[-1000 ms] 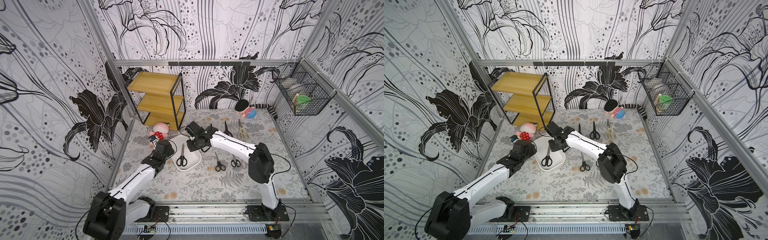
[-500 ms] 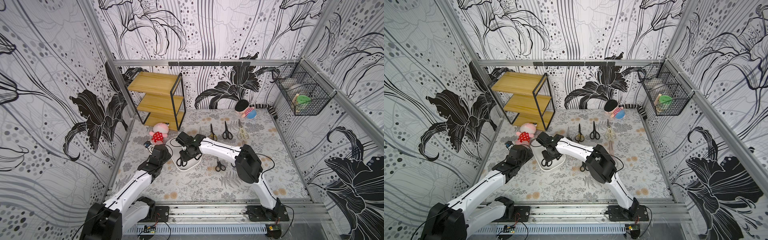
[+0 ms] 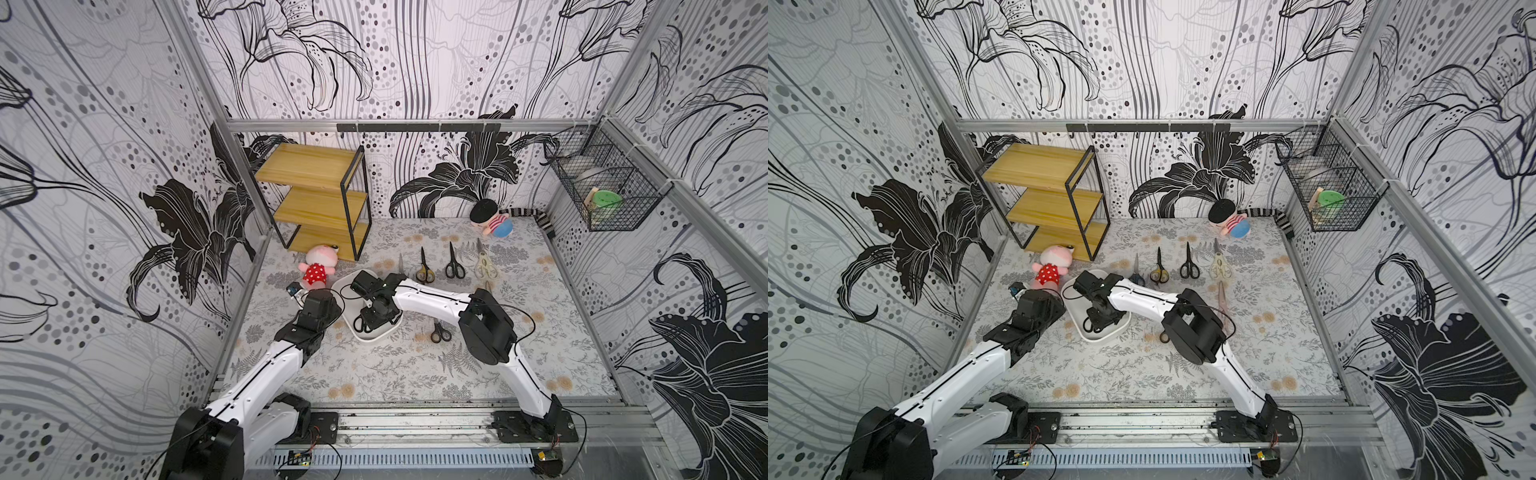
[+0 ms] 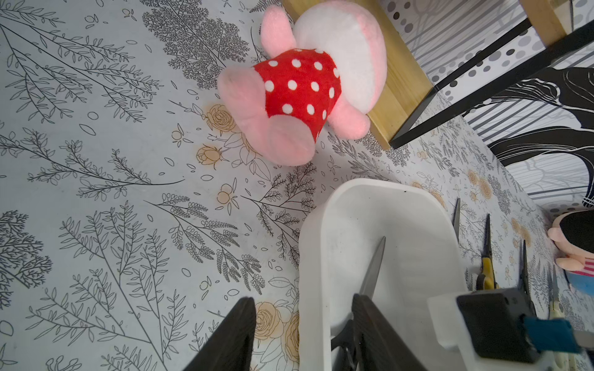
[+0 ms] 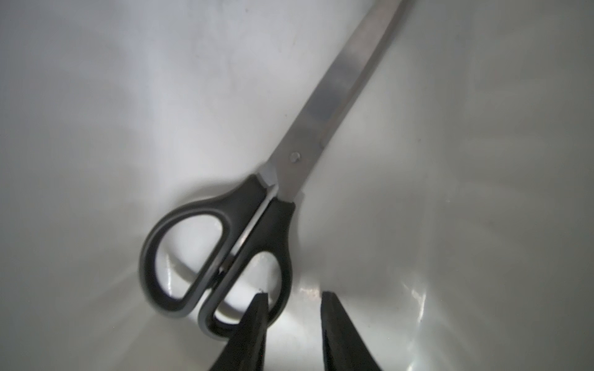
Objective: Take the scissors out of the storage box
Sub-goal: Pick up the scissors from the storage box.
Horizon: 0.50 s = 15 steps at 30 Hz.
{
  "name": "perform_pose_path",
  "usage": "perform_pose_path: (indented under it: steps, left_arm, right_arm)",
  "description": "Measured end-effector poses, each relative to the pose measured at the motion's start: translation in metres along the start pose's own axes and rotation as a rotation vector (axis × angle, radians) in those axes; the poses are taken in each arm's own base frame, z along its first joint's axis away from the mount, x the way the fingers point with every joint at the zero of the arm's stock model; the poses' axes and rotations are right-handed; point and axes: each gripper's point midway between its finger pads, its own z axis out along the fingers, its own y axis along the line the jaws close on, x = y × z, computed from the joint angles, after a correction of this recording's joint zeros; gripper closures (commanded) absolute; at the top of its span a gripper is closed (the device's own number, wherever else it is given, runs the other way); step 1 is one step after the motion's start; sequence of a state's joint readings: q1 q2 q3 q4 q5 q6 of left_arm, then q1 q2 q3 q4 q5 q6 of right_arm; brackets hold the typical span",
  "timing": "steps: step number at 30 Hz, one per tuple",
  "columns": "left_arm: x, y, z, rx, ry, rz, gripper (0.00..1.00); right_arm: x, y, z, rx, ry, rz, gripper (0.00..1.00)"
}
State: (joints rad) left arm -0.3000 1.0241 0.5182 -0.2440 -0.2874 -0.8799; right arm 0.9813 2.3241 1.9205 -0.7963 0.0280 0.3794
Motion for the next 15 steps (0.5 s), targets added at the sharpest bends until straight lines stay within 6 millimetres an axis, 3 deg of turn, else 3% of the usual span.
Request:
perform_pose_path:
  steps: [7, 15]
  left_arm:
    - [0.003, 0.004, 0.0, -0.008, 0.003, 0.0, 0.47]
    - [0.001, 0.005, 0.001, -0.01, 0.0, -0.004, 0.46]
  right_arm:
    - [-0.004, -0.006, 0.003, 0.042, -0.003, -0.001, 0.7]
    - [-0.013, -0.008, 0.007, 0.078, -0.007, -0.003, 0.83]
